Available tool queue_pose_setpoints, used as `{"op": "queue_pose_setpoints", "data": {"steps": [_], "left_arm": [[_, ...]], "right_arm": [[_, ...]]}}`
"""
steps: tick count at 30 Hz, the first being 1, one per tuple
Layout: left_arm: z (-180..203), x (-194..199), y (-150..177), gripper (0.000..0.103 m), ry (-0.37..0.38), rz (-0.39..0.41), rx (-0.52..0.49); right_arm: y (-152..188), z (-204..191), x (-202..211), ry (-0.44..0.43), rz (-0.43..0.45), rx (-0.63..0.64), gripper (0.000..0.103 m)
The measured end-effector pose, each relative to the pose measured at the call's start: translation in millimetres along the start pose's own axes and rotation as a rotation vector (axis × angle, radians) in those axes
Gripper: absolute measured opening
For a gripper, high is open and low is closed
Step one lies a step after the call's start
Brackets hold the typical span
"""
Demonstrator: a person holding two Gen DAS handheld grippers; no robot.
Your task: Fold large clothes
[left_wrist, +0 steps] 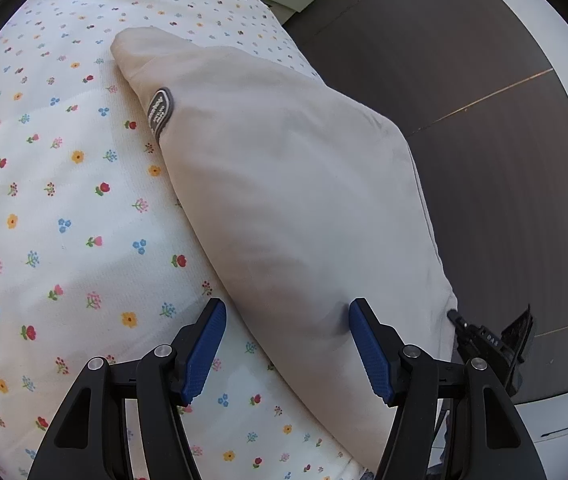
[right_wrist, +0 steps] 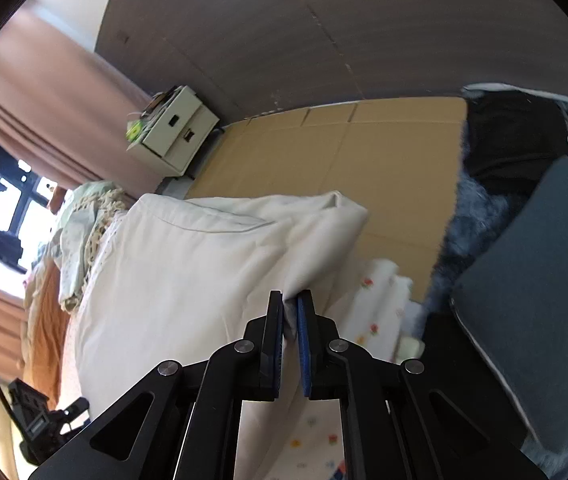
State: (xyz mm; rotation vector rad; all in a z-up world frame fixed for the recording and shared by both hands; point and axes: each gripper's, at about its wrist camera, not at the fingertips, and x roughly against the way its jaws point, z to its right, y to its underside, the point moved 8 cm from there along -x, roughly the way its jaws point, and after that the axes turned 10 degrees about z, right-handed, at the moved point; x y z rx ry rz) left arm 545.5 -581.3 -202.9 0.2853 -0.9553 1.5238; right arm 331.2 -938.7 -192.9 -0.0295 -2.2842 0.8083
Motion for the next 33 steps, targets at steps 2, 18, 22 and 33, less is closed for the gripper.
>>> {"op": "queue_pose_setpoints", "data": {"steps": [2,18,22,33], "left_arm": [[-1,2,1,0.065,-0.001,0.001,0.007],[-3,-13,-23,0.055,-0.026,0.021,0.026],[-6,-17,-33,0.048,-0.027,0.022,0.021],[-3,-15,-46,0.040,-0.047,0.033,-0.031]], "right_arm": [[-5,-1,-5,0.013,-0.012,0.010,0.009],[40,11,-19,-0.101,-0.147,-0.200,0.054],[40,12,-20,-0.101,-0.115,-0.216,0.033],[33,1,-3,-0.124,-0.041,-0.185,0.014]]}}
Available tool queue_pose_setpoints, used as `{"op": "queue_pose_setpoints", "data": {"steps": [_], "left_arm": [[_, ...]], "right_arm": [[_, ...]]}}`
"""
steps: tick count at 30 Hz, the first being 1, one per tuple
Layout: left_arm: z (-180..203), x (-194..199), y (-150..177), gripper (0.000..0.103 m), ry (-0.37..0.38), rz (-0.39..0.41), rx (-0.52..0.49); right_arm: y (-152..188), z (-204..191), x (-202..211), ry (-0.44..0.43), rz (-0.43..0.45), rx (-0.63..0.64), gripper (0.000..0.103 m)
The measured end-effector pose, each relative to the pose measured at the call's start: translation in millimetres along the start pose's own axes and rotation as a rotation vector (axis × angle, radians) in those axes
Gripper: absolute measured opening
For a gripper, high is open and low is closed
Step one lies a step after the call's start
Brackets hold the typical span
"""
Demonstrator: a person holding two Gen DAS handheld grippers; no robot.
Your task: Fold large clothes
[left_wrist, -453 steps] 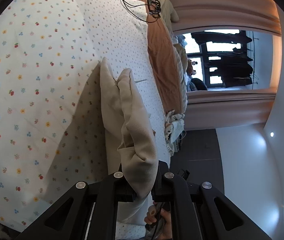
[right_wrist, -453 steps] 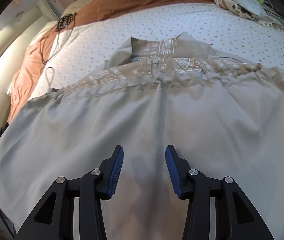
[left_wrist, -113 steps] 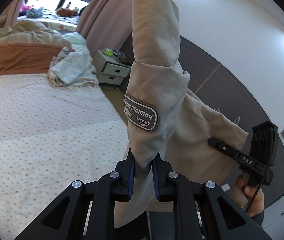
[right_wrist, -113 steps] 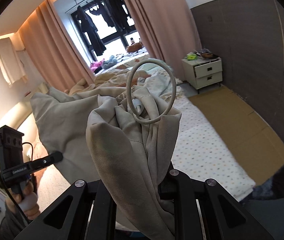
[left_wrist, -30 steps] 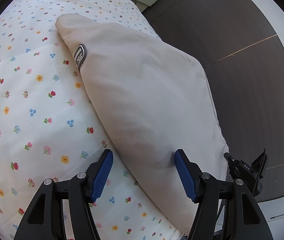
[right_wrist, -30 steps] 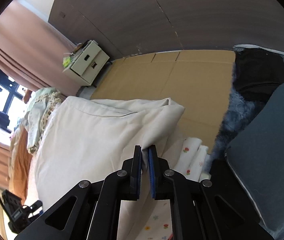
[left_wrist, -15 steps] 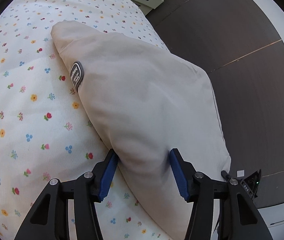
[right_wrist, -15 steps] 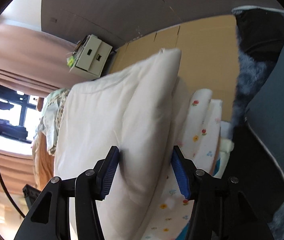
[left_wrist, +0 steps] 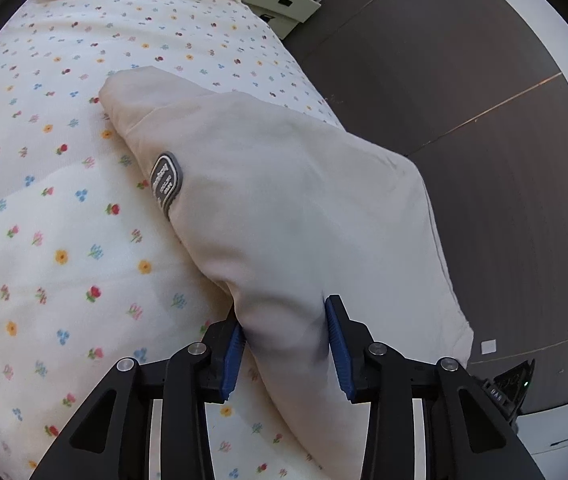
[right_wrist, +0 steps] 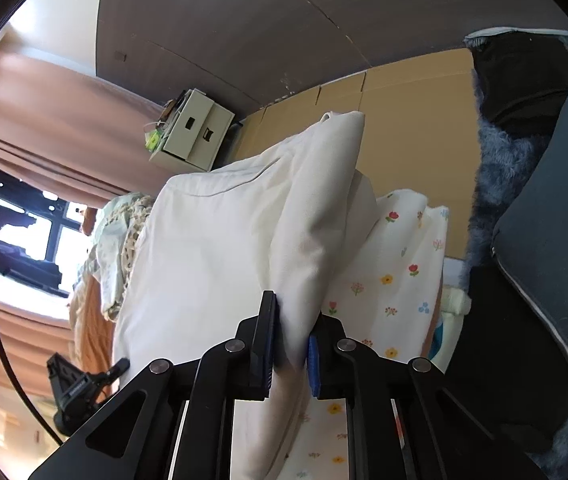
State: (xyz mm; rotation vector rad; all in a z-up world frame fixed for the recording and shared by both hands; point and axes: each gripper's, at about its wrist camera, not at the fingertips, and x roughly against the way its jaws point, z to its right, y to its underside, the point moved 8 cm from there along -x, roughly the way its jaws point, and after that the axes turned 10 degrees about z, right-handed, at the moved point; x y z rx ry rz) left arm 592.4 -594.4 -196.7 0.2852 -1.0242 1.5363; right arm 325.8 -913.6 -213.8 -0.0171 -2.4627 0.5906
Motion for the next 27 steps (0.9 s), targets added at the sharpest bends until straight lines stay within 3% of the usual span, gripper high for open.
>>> {"op": "queue_pose_setpoints", "data": {"steps": [8,11,14,16,20,22,27], "left_arm": [[5,39,3,0.042,-0.077,0.014,-0.077],[4,63,8,0.050,-0.093,0.022,-0.082],[1,89,11,0.061,-0.109,0.032,-0.081],[2,110,10,0.069,-0.123,0.059,-0.099],[10,149,8,0.086,-0.151,0.129,-0.139],[13,170,9,0.087,-0.150,0.153,-0.143],[28,221,15,0.099,-0.121,0.221,-0.177]], "right_arm": [[-9,-5,-4,0.053,-0.001,0.033,0.013],[-11,-11,-4,0.092,-0.016,0.073,0.014],[-9,-11,6,0.153,-0.035,0.066,0.029],[-5,-14,17,0.156,-0.038,0.071,0.057],[2,-31,47,0.139,-0.038,0.130,0.067],[3,-42,63,0.128,-0.033,0.155,0.084],[12,-74,107,0.087,0.003,0.215,0.101]]}}
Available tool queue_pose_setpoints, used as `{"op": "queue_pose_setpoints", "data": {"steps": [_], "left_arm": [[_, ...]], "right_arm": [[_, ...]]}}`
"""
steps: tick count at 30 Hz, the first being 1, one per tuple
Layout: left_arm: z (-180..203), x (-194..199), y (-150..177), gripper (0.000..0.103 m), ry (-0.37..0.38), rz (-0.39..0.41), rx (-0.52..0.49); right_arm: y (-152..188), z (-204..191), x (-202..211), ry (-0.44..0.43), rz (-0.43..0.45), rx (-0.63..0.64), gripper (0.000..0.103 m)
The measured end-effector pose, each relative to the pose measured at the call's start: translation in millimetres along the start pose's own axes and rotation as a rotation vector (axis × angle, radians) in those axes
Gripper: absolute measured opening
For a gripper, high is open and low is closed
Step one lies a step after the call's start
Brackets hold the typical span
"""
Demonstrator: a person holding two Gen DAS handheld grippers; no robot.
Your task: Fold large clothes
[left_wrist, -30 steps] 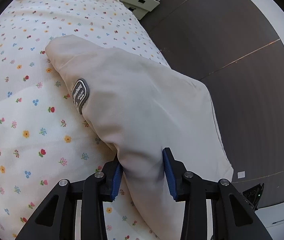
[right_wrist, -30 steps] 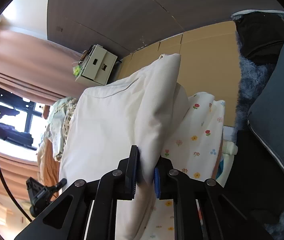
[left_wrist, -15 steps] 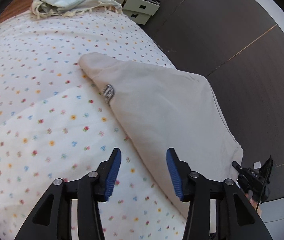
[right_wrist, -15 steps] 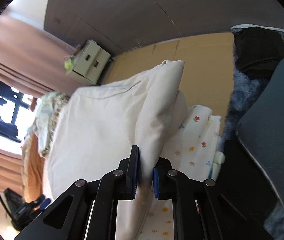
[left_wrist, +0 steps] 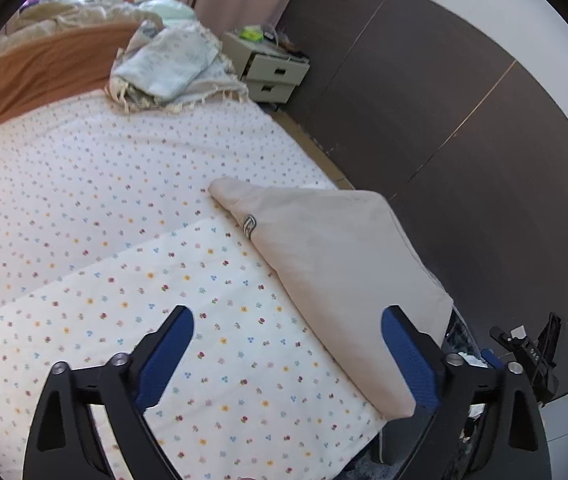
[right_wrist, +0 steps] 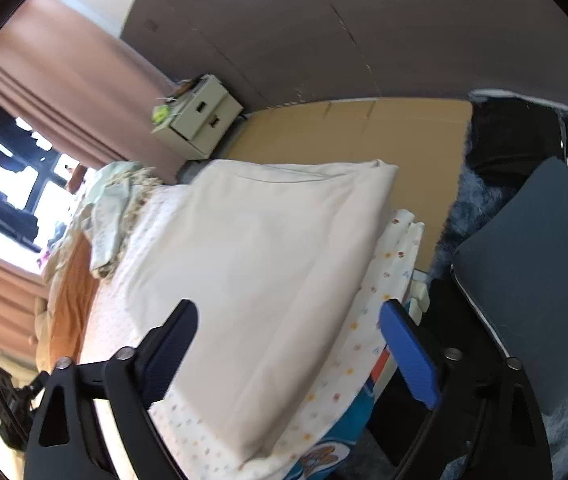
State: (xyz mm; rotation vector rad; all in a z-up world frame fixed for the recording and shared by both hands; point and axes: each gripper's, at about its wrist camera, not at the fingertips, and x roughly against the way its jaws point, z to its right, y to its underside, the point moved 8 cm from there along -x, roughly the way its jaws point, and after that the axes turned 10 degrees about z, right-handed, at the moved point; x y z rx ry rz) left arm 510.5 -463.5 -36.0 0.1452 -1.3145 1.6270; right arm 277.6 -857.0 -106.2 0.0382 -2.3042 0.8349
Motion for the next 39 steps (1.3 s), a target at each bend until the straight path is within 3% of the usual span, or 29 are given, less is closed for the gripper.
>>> {"op": "queue_pose_setpoints", "data": {"steps": [9,15,25,28,39], "left_arm": [[8,99,8,0.103,-0.012,0.095,-0.093],[-3,168,21,0.103,-0.020,0.180,-0.088],[-22,276,51,0.103,-0.099,0.311,-0.124],[-28,308,63,0.103,-0.155,0.361,-0.157],[-37,396,109,0.103,-0.251,0.499,-0.208]], "right_arm": [[20,-60,78,0.009,0.058,0.134,0.103],[38,-101,120,-0.042,0.081,0.217,0.103],[75,-152,182,-0.106,0.117,0.344,0.103],[86,-162,199,-0.111,0.136,0.390,0.103],[140,-189,256,-0.134,0.199,0.515,0.103]]}}
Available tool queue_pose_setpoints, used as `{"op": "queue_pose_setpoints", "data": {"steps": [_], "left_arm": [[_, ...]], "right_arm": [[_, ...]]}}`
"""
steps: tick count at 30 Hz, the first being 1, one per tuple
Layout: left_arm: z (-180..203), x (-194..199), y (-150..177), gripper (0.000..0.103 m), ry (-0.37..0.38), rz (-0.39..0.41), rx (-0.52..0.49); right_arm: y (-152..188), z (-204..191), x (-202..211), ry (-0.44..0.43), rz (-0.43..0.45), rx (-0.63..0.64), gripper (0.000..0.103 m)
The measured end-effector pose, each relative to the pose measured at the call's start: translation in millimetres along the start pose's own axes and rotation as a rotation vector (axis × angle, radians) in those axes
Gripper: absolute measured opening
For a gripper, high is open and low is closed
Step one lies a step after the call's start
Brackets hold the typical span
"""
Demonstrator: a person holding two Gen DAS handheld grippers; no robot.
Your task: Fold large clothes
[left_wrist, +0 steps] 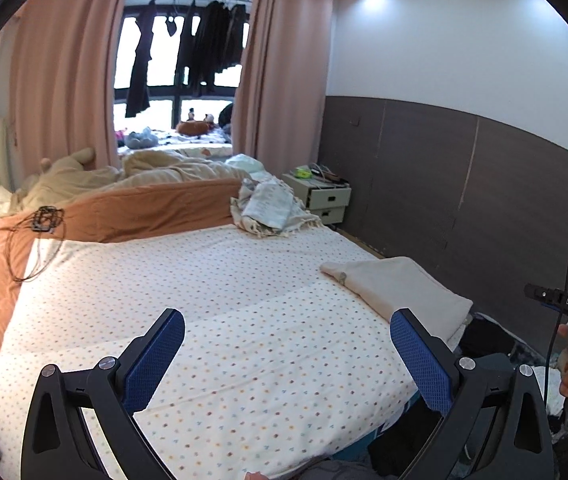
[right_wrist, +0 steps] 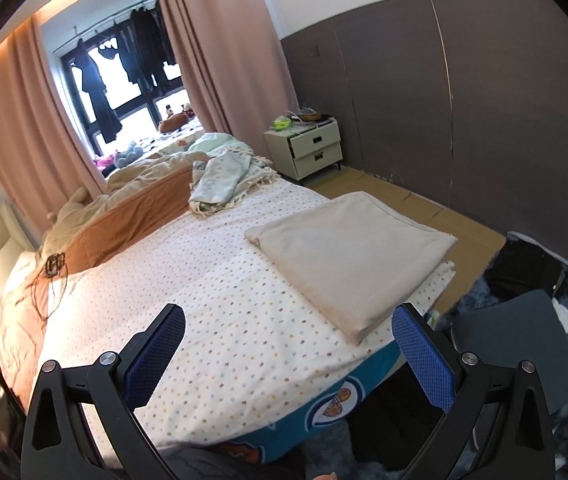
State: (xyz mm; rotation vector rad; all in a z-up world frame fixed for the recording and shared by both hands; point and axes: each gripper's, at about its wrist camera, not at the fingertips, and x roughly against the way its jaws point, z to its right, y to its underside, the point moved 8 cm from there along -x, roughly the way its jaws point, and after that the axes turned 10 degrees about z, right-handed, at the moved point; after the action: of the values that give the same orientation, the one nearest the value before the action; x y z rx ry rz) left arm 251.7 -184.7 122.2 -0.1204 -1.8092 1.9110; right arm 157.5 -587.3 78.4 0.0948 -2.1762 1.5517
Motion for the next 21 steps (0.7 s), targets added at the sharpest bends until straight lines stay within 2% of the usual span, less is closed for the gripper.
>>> {"op": "queue_pose_setpoints", "data": {"steps": [6,18,21], "left_arm": [[-8,46,11,0.103,-0.033,0.050,0.007],[-15,110,43,0.103,-0.118,0.140,-0.044],[-19,121,49,0.103,-0.159,0.156,-0.066]], "right_arm": [[16,-21,23,0.006,0.045,0.064,0.103],[58,-67,58,-0.067,0.112,0.141,0.103],[69,-75,67,-0.092,0.130,0.139,0.103]]}}
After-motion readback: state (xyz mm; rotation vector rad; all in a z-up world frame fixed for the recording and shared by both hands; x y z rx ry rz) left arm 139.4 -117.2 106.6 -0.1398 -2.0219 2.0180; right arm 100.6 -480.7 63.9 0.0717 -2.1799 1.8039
